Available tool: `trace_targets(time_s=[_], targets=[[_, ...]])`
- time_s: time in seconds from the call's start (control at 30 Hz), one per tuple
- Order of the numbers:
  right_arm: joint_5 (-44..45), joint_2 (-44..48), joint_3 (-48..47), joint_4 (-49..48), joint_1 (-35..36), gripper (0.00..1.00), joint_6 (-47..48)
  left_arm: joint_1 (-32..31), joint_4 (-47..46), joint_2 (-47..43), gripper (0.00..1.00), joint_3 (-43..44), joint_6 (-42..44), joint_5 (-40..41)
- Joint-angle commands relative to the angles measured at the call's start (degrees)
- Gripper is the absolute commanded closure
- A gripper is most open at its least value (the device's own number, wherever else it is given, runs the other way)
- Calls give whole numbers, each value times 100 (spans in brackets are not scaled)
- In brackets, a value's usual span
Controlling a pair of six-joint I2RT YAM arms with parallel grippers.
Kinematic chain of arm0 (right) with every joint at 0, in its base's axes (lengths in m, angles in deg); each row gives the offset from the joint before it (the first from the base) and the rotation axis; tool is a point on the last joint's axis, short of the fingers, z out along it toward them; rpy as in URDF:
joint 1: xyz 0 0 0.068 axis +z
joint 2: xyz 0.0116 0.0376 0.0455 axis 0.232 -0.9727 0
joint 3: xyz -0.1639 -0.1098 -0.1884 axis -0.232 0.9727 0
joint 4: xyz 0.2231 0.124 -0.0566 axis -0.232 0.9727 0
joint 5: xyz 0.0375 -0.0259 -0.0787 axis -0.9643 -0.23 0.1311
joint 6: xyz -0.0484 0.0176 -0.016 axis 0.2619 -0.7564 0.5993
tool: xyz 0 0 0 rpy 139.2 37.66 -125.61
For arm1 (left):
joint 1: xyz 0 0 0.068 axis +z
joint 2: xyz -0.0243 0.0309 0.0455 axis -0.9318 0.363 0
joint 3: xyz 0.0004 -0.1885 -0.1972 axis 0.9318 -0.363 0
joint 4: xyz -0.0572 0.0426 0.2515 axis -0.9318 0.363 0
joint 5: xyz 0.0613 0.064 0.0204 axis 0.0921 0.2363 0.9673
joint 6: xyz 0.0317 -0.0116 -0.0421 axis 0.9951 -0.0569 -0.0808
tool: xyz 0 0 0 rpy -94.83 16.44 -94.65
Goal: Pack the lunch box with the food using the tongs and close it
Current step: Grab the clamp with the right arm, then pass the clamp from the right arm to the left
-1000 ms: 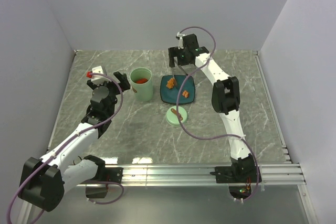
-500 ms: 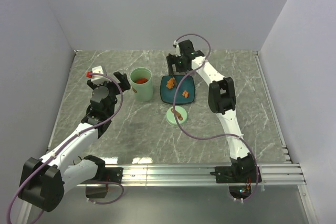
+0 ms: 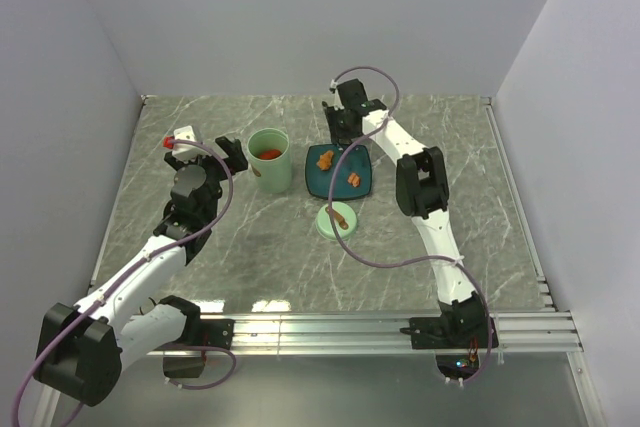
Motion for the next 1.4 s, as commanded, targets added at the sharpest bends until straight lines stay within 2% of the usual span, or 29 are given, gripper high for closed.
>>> trace_targets(time_s=[0.0, 0.07, 0.27, 0.47, 0.73, 0.83, 1.0, 1.07, 1.27, 1.37], targets=[[296, 574, 514, -691, 39, 48, -202, 18, -229, -96, 0, 56, 45, -25], [234, 952, 1112, -1350, 39, 52, -342, 18, -229, -87, 0, 56, 45, -25], [199, 1692, 2184, -2566, 74, 55, -448, 18, -238, -78, 1, 56, 45, -8], [94, 2851, 3494, -4102, 154, 54, -431, 18, -256, -70, 1, 56, 53, -7], [84, 3863, 5075, -5211, 242, 54, -712, 18, -264, -113, 1, 38, 53, -16], [243, 4381, 6024, -6072, 329, 55, -966, 18, -282, -114, 0, 30, 45, -25], [313, 5252, 7789, -8145, 452, 55, -1547, 18, -300, -114, 1, 21, 36, -25], [296, 5462, 8091, -8594, 531, 55, -1565, 18, -291, -96, 1, 21, 36, -34], [313, 6226, 8820, -8458, 1067, 55, -864, 18, -527, 44, 1, 3, 10, -253], [603, 6684, 9111, -8316, 1567, 55, -370, 18, -833, 229, 0, 39, -131, -1033]])
